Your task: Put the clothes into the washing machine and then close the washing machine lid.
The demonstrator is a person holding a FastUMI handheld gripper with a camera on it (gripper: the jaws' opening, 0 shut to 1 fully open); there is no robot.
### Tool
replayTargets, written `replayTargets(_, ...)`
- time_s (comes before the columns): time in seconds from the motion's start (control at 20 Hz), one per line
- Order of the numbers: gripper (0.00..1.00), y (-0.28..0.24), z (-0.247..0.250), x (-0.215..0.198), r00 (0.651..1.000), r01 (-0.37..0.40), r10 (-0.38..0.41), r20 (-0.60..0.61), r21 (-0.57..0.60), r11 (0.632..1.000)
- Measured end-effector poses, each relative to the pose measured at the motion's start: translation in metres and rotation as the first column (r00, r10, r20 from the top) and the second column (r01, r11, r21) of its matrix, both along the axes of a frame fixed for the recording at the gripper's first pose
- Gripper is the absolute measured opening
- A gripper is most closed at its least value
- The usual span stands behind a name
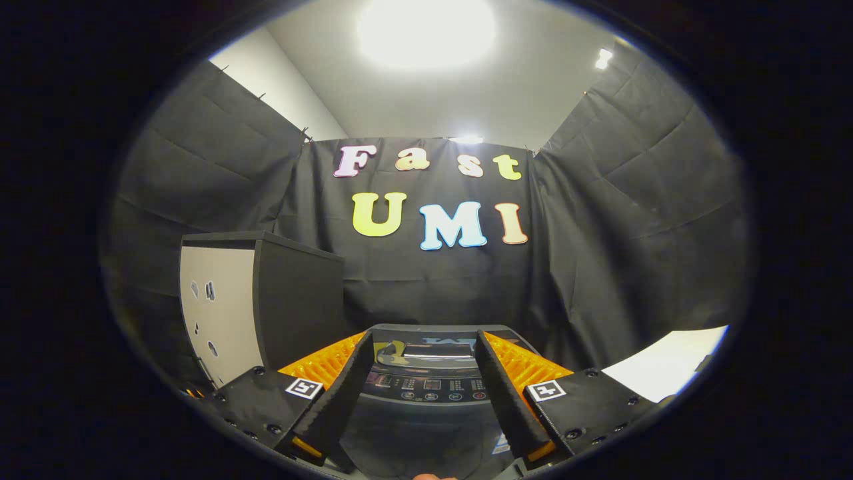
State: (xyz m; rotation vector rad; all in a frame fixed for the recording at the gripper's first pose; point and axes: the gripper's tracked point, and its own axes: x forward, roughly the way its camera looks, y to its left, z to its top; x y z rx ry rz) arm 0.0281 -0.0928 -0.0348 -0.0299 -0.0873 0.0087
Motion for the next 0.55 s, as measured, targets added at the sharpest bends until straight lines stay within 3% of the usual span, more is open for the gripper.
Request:
replayTargets(0.2,0.96,0.012,-0.007,-0.028,0.999,-0.033,0.033,-0.029,0.004,0.999)
replayTargets(0.55,0.97,0.007,-0.016,-0.042,0.998,-0.032,0.032,-0.057,0.006,0.999)
